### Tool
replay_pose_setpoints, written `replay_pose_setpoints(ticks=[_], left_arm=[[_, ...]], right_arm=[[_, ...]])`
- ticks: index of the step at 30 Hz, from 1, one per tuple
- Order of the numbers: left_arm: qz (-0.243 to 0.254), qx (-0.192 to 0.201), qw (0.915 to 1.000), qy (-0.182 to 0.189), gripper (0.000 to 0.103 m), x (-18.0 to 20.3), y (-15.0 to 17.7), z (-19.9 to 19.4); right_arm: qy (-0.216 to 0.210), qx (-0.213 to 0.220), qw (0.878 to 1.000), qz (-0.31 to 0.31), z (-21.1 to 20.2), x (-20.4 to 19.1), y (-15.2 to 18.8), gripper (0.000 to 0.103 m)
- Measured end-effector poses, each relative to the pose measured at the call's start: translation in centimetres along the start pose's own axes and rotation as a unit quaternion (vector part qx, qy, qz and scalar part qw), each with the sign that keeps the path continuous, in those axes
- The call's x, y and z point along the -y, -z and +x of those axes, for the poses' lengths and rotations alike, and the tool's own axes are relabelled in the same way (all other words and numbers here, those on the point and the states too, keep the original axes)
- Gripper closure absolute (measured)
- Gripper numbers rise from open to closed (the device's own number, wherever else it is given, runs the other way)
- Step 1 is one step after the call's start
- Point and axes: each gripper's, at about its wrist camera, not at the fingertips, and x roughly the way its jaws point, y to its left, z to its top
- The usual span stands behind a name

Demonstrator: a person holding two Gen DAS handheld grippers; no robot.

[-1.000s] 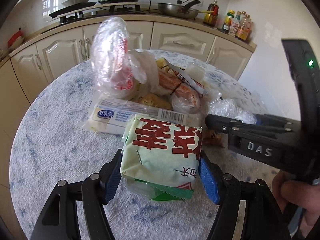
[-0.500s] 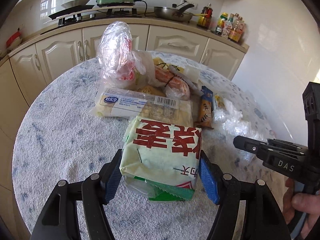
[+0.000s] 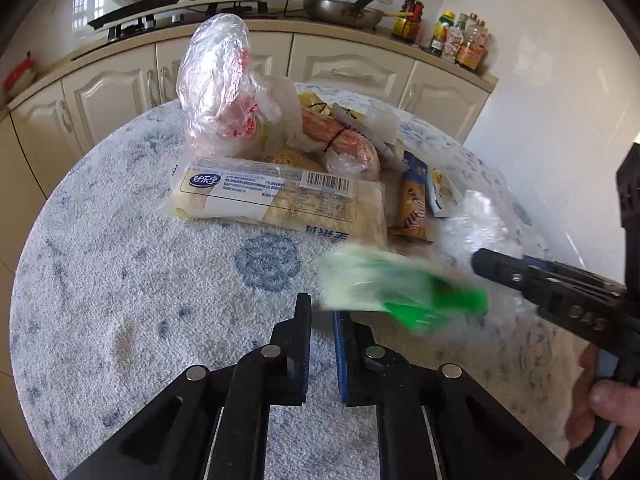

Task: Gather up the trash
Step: 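Lift the printed package and clear plastic wrap off the table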

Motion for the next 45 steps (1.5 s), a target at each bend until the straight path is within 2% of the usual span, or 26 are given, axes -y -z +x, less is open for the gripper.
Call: replay_pose_setpoints(ticks=[3,4,5,6,7,8,12,15,20,26,27,28,29,30,31,37,42,43,45], left_arm=[[0.003,-0.001,1.0,-0.008,0.087,0.3,0.1,-0.2],[0.007,-0.002,0.9999,-0.008,0.073,0.5,0.1,-0.3],[0.014,-0.004,0.9998,-0.014,0.048,0.9,0.1,-0.4],[0.021,-0.002,0.9994,-0.027,0.032,1.3,0.2,-0.7],[0.024,0.01,0.9989,-0.039,0.008,1.5,0.4,-1.2],[0.028,0.021,0.9985,-0.042,0.001,1.7,0.7,-1.8],[0.049,0.01,0.9977,-0.047,0.001,2.5,1.6,-2.5],[0.052,0.001,0.9984,-0.022,0.001,3.7,1.5,-3.0],[0.056,-0.01,0.9983,-0.008,0.001,6.7,0.4,-2.2],[0.043,-0.03,0.9983,-0.024,0.001,9.4,-0.7,0.4],[0.041,-0.033,0.9983,-0.026,0.003,9.8,-0.8,1.0],[0.04,-0.038,0.998,-0.032,0.009,10.1,-0.9,1.4],[0.039,-0.045,0.9976,-0.035,0.022,10.4,-0.9,2.0],[0.048,-0.036,0.997,-0.049,0.022,10.8,-1.0,2.1],[0.056,-0.027,0.9966,-0.053,0.031,11.1,-0.9,2.2],[0.068,-0.016,0.9973,-0.024,0.042,11.1,-0.6,2.5],[0.094,-0.024,0.9952,-0.017,0.042,11.0,-0.5,2.2],[0.115,-0.028,0.9927,-0.024,0.039,11.4,-0.4,2.1],[0.137,-0.028,0.9889,-0.049,0.027,11.9,-0.5,2.1]], right_arm=[[0.004,-0.002,1.0,-0.003,-0.8,0.0,0.7,0.082],[0.006,-0.005,1.0,-0.003,-0.9,0.1,0.8,0.082],[0.007,-0.006,1.0,-0.001,-1.0,0.3,1.0,0.082],[0.008,-0.008,1.0,0.0,-1.1,0.4,1.2,0.082],[0.01,-0.008,1.0,0.0,-1.3,0.4,1.3,0.082],[0.011,-0.007,1.0,-0.002,-1.4,0.5,1.4,0.082],[0.011,-0.008,1.0,0.0,-1.9,0.9,1.8,0.082],[0.019,-0.002,1.0,0.0,-2.5,1.3,1.9,0.082],[0.033,0.008,0.999,0.008,-3.8,2.9,1.8,0.082],[0.034,0.014,0.999,0.026,-4.9,5.3,2.1,0.082],[0.033,0.014,0.999,0.028,-4.9,5.6,2.2,0.082],[0.033,0.013,0.999,0.029,-4.9,5.8,2.2,0.082],[0.031,0.012,0.999,0.031,-4.9,6.1,2.3,0.082],[0.029,0.012,0.999,0.03,-4.9,6.2,2.3,0.082],[0.028,0.012,0.999,0.03,-5.0,6.3,2.3,0.082],[0.017,0.017,0.999,0.032,-5.5,6.7,2.7,0.082],[0.01,0.017,0.999,0.044,-6.0,7.4,3.5,0.082],[0.01,0.017,0.999,0.045,-6.0,7.4,3.6,0.082],[0.01,0.016,0.999,0.046,-6.1,7.5,3.8,0.082]])
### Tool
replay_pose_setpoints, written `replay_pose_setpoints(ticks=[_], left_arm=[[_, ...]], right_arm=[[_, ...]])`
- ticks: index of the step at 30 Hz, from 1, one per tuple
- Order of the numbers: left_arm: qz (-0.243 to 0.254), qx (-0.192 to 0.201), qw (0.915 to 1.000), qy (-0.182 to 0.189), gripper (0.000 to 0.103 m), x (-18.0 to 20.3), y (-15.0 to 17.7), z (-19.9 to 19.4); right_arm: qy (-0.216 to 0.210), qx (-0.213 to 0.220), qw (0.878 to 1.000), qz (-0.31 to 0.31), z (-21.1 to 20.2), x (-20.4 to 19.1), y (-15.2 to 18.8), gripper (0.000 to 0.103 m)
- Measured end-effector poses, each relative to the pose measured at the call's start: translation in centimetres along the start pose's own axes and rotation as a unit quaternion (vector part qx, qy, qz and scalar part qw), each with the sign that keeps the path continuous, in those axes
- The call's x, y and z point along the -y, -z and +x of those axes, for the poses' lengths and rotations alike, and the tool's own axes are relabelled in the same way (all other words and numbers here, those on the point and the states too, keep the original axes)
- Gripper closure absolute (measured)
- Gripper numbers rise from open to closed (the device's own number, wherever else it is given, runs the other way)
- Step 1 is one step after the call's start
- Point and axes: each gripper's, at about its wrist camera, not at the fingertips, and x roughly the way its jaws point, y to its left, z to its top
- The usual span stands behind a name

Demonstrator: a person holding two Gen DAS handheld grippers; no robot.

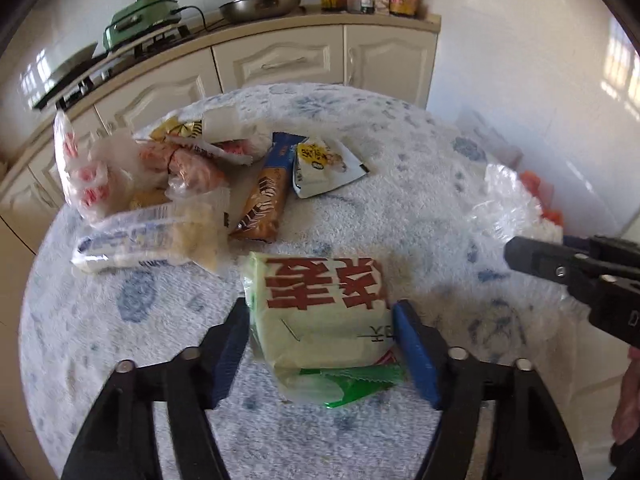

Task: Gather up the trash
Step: 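Lift the printed package and clear plastic wrap off the table, then carry both items to the blue bin and open both grippers over it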

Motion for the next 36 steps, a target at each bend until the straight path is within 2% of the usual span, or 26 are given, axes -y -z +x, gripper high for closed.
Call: replay_pose_setpoints(ticks=[1,2,3,4,5,6,7,8,16,24,31,36], left_arm=[[0.005,0.0,0.9998,-0.021,0.014,0.2,-0.2,0.2],[0.005,0.001,0.9994,-0.035,0.007,0.2,-0.2,0.4],[-0.003,0.001,0.9995,-0.032,0.007,0.0,-0.2,0.6],[-0.017,0.001,0.9997,-0.015,0.012,-0.3,-0.2,0.8],[-0.03,0.002,0.9996,0.002,0.024,-0.5,-0.2,1.0],[-0.043,0.006,0.9989,0.017,0.028,-0.6,-0.2,1.0],[-0.037,0.009,0.9991,0.018,0.038,-0.4,-0.2,0.8],[-0.034,0.01,0.9992,0.02,0.04,-0.2,-0.2,0.6],[-0.059,0.012,0.9961,0.065,0.042,-1.6,0.7,-0.5],[-0.042,0.053,0.9945,0.08,0.042,0.0,-0.1,-4.5],[-0.009,0.113,0.9872,0.112,0.041,3.4,-2.7,-8.5],[0.017,0.145,0.9777,0.151,0.041,7.1,-4.6,-9.8]], right_arm=[[0.0,-0.001,1.0,0.0,0.0,0.0,0.1,0.082],[-0.001,-0.001,1.0,0.001,0.0,0.0,0.2,0.082],[-0.001,-0.001,1.0,0.001,0.0,-0.1,0.2,0.082],[-0.002,0.0,1.0,0.001,0.0,-0.1,0.2,0.082],[-0.003,-0.001,1.0,0.001,-0.1,-0.2,0.3,0.082],[-0.003,-0.001,1.0,0.001,-0.1,-0.2,0.3,0.082],[-0.003,-0.001,1.0,0.0,-0.1,-0.3,0.4,0.082],[-0.004,0.0,1.0,0.0,-0.2,-0.3,0.4,0.082],[-0.002,0.011,1.0,0.005,-1.5,0.0,0.5,0.082],[0.006,0.041,0.999,0.022,-4.5,1.5,0.3,0.082],[0.034,0.089,0.994,0.052,-9.6,4.9,0.0,0.082],[0.072,0.123,0.987,0.08,-13.6,8.6,0.3,0.082]])
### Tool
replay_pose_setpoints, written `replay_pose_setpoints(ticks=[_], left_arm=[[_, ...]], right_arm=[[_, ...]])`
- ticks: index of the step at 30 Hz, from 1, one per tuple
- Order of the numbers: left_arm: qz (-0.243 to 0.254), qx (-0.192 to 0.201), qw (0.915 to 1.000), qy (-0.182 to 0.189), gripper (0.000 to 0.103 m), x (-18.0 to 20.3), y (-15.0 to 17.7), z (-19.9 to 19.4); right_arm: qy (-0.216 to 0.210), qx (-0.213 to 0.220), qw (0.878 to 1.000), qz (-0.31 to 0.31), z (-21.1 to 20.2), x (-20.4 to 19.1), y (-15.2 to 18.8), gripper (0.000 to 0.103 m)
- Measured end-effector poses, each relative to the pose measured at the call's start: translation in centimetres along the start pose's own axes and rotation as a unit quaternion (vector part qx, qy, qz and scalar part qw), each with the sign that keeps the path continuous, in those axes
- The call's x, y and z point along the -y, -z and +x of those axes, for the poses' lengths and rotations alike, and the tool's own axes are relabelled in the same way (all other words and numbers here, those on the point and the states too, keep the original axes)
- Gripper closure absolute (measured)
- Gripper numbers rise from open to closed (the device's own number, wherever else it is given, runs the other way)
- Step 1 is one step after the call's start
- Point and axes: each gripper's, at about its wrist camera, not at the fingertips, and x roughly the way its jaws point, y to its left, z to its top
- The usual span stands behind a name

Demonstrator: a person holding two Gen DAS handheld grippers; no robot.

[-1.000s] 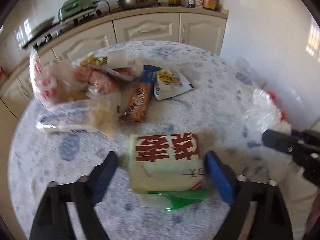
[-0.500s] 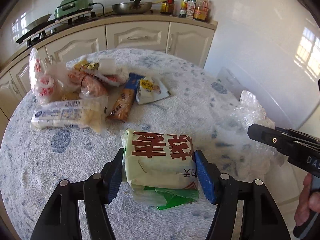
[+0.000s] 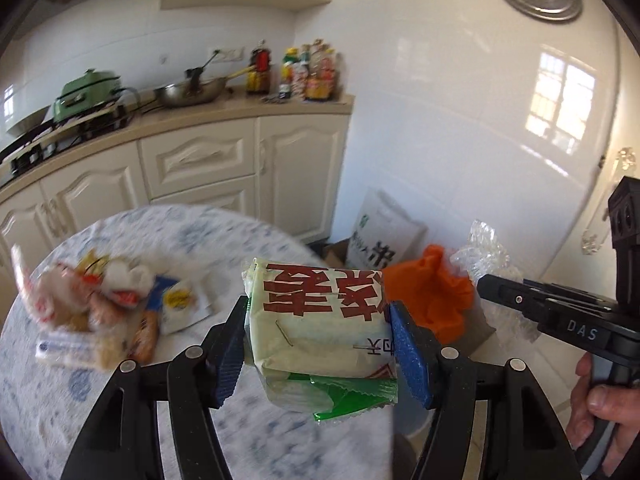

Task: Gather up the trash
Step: 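Carry both items to the blue bin and open both grippers over it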

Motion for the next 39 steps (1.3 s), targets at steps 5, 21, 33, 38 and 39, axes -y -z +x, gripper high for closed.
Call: replay_pose_setpoints(ticks=[5,21,33,38,39], left_arm=[[0.029,-0.006,0.9982,0.051,0.041,4.3,-1.1,2.8],[0.085,-0.205,0.9661,0.131,0.041,14.5,2.4,20.0],[0.114,-0.258,0.9564,0.076,0.009,18.8,2.7,25.7],[0.12,-0.241,0.9606,0.067,0.003,19.2,2.6,24.4],[0.121,-0.238,0.9614,0.066,0.003,18.8,2.7,24.0]], right_arm=[[0.048,0.008,0.998,0.037,-1.7,5.5,0.1,0.082],[0.076,-0.104,0.976,0.176,7.2,19.6,7.9,0.082],[0.083,-0.138,0.957,0.242,10.8,24.0,11.7,0.023],[0.107,-0.13,0.953,0.254,9.6,24.4,12.1,0.0],[0.109,-0.126,0.952,0.257,9.2,24.4,12.0,0.0]])
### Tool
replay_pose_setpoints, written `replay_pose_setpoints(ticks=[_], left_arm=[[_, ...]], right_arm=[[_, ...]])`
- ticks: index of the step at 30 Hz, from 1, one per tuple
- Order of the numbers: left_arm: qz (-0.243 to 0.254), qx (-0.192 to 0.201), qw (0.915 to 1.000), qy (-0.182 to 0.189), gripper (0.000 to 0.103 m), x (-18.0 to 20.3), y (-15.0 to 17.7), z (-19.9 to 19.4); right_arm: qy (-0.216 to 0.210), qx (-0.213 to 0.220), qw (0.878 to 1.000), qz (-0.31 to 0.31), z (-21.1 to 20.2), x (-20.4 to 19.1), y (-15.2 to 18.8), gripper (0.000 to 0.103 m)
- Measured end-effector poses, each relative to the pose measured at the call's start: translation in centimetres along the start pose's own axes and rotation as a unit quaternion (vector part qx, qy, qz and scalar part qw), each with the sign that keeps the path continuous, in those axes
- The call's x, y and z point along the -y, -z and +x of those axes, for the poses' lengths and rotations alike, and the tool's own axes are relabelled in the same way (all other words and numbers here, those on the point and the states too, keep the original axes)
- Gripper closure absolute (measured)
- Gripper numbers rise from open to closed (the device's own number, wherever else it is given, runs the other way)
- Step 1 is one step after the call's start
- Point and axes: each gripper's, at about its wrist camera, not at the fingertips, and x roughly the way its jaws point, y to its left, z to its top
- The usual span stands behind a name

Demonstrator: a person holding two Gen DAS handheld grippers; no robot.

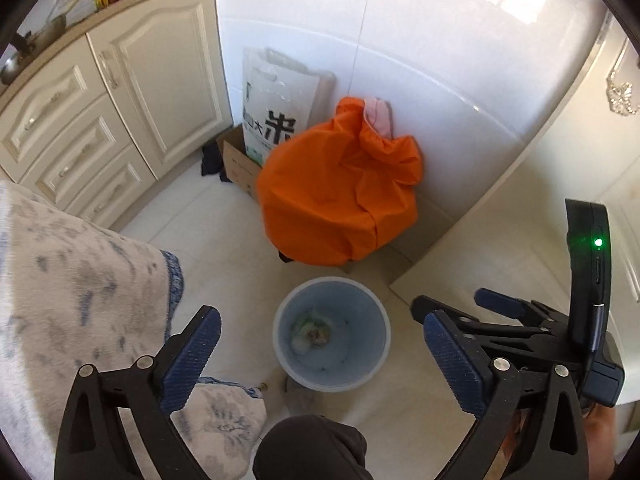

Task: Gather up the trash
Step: 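Carry both items to the blue bin and open both grippers over it, then move both tools back over the table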

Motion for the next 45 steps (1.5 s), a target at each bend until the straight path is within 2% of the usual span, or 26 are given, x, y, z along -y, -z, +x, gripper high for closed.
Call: replay_pose_setpoints(ticks=[5,12,21,30,36,42,45], left_arm=[[0.002,0.037,0.9991,-0.02,0.002,0.0,1.7,-4.1],[-0.009,0.106,0.994,-0.028,0.002,-1.1,5.8,-12.3],[-0.048,0.196,0.977,-0.067,0.001,-5.1,12.8,-23.2],[-0.108,0.268,0.9501,-0.118,0.001,-9.8,20.3,-31.5],[-0.155,0.311,0.9251,-0.153,0.001,-13.3,25.8,-37.2],[-0.199,0.329,0.9029,-0.192,0.001,-15.9,31.0,-40.6],[-0.217,0.331,0.8952,-0.206,0.001,-16.6,33.0,-41.2]], right_arm=[[-0.005,0.014,1.0,0.004,-2.0,-0.6,0.4,0.0],[-0.021,0.048,0.998,-0.023,-6.7,-4.5,0.9,0.0],[-0.044,0.106,0.988,-0.105,-13.1,-13.0,2.2,0.0],[-0.071,0.164,0.966,-0.188,-18.8,-22.4,4.6,0.0],[-0.097,0.19,0.943,-0.254,-21.5,-29.0,6.8,0.0],[-0.12,0.22,0.916,-0.312,-23.4,-35.1,10.1,0.0],[-0.134,0.227,0.906,-0.332,-23.7,-37.4,11.6,0.0]])
